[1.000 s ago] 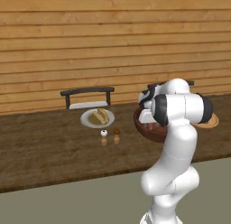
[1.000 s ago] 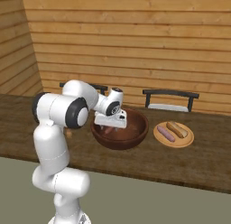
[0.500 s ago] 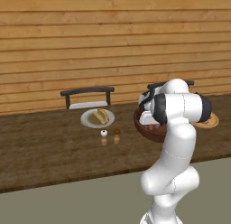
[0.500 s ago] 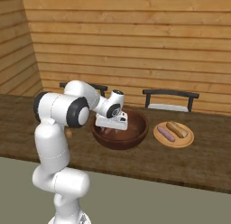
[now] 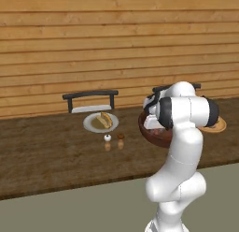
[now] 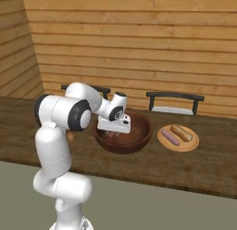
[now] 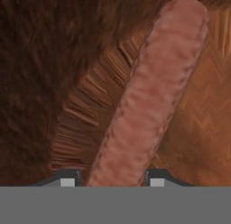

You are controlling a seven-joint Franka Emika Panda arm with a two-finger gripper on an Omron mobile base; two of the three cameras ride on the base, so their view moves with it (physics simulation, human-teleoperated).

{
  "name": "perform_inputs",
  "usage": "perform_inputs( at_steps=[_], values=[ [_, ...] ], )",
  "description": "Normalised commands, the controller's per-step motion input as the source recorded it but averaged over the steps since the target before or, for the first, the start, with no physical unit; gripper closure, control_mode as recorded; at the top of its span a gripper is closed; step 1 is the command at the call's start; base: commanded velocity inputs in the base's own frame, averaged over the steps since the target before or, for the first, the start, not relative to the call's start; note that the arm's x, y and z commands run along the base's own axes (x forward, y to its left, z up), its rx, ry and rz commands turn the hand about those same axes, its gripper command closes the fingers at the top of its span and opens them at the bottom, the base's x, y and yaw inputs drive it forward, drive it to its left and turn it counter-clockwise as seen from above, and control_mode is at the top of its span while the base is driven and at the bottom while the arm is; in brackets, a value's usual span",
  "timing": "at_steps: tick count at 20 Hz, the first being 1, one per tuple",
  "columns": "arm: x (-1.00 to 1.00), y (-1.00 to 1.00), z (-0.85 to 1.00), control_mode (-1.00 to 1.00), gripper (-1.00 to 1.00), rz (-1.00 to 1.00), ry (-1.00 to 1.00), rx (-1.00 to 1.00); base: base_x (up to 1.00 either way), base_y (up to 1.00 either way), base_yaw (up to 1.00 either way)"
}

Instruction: Place one bun and one sausage from the bowl on each plate.

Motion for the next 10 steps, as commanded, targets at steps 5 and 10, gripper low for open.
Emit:
perform_inputs(
  at_steps=[5, 10],
  values=[
    [-0.32, 0.00, 0.71, -1.00, 1.00, 0.02, 0.00, 0.03, 0.00, 0.00, 0.00],
    [-0.38, 0.02, 1.00, -1.00, 1.00, 0.11, -0.02, 0.03, 0.00, 0.00, 0.00]
  ],
)
